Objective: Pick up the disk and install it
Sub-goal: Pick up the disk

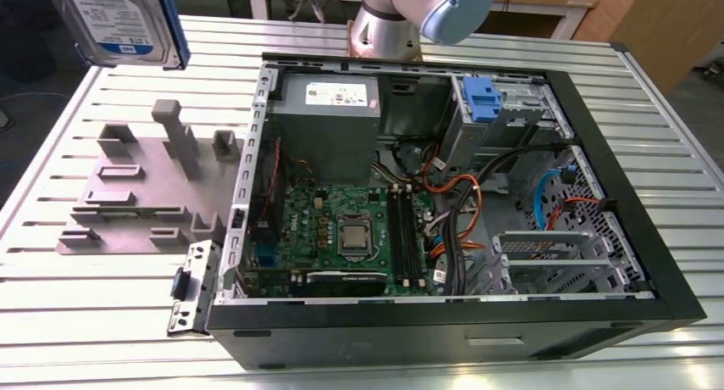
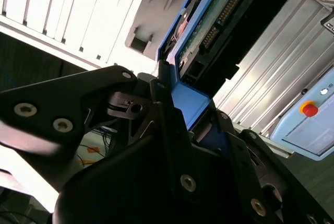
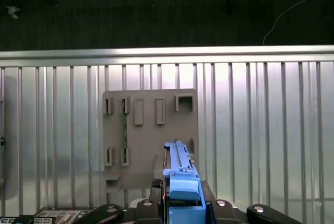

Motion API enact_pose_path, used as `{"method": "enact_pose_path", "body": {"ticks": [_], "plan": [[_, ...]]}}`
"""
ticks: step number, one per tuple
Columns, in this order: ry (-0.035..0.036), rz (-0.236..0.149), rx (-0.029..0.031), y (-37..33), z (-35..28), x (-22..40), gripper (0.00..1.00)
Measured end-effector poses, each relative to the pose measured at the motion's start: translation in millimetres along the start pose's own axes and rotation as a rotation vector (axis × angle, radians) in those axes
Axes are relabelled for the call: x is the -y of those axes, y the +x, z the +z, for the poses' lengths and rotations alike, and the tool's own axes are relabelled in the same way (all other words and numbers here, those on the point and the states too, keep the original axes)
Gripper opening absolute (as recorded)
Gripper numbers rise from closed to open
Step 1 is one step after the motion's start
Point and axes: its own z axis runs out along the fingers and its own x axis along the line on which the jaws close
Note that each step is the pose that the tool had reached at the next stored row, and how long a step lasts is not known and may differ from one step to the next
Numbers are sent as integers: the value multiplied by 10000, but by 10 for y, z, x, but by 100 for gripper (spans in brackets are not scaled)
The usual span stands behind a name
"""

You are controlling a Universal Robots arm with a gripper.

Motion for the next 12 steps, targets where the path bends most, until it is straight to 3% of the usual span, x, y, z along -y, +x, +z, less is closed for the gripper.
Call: {"method": "enact_pose_path", "body": {"ticks": [6, 12], "plan": [[1, 1, -33, -3, -1, 187, 36], [1, 2, -63, -6, -1, 327, 36]]}}
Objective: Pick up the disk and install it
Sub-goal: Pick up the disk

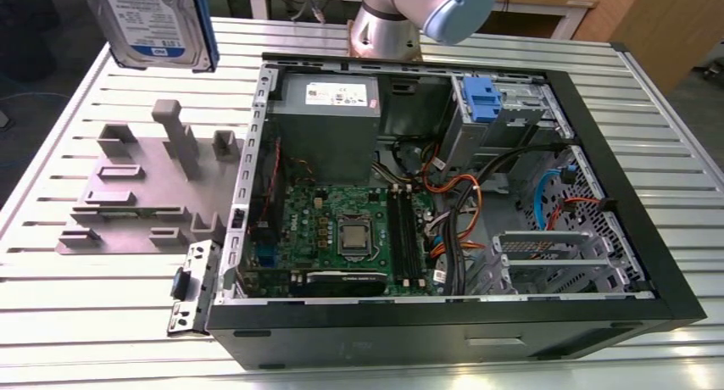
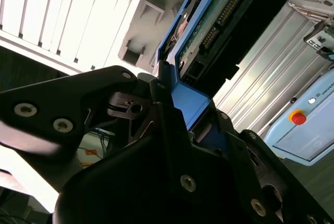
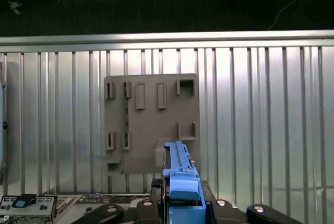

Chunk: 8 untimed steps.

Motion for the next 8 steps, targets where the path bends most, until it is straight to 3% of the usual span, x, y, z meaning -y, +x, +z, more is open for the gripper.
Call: {"method": "enact_pose_path", "body": {"ticks": [8], "plan": [[1, 1, -34, -4, -1, 195, 36]]}}
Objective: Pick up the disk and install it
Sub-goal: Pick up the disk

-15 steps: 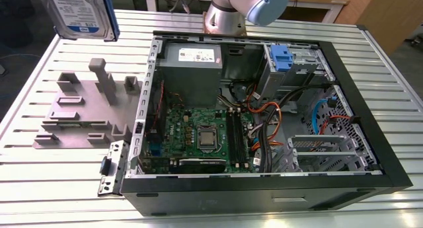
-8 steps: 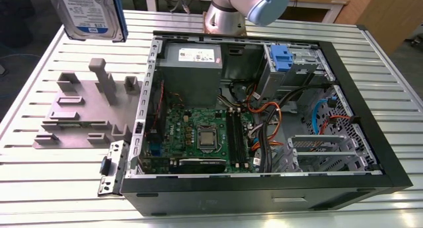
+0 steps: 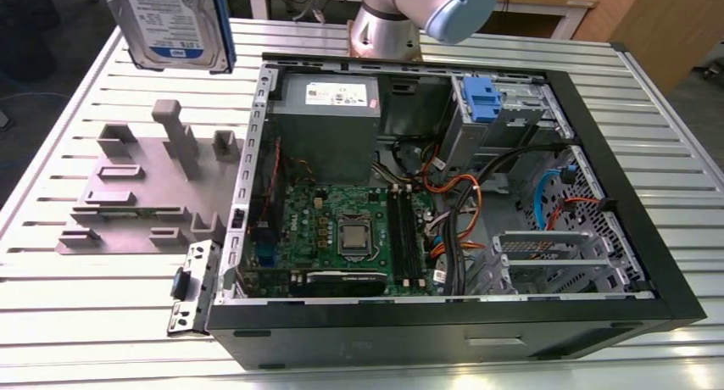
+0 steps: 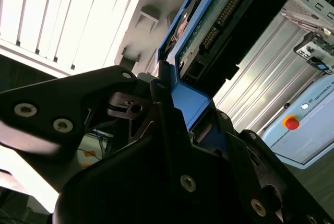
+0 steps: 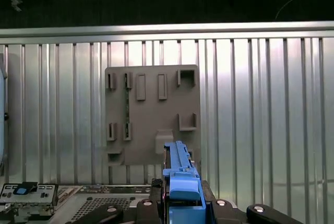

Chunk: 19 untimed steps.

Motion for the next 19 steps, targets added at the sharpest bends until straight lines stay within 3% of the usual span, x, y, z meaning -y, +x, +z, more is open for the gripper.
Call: {"method": "enact_pose_path", "body": {"ticks": [10, 19], "plan": [[2, 4, -45, 11, -1, 214, 36], [3, 4, -68, 197, 3, 286, 36]]}}
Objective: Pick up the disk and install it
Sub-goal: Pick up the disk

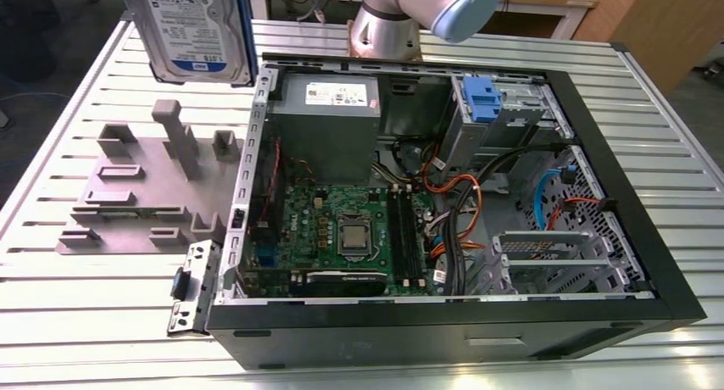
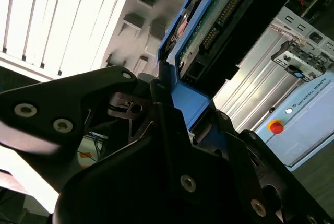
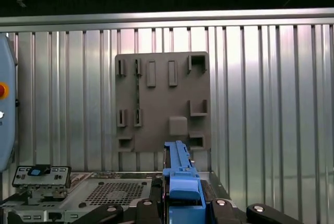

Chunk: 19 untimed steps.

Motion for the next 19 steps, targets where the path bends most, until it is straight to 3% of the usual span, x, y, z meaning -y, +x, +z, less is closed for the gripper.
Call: {"method": "enact_pose_path", "body": {"ticks": [5, 12, 19], "plan": [[-3, -1, -1, 50, 1, 123, 36], [-13, 0, -1, 75, 1, 416, 36], [-12, 1, -1, 163, 6, 524, 36]]}}
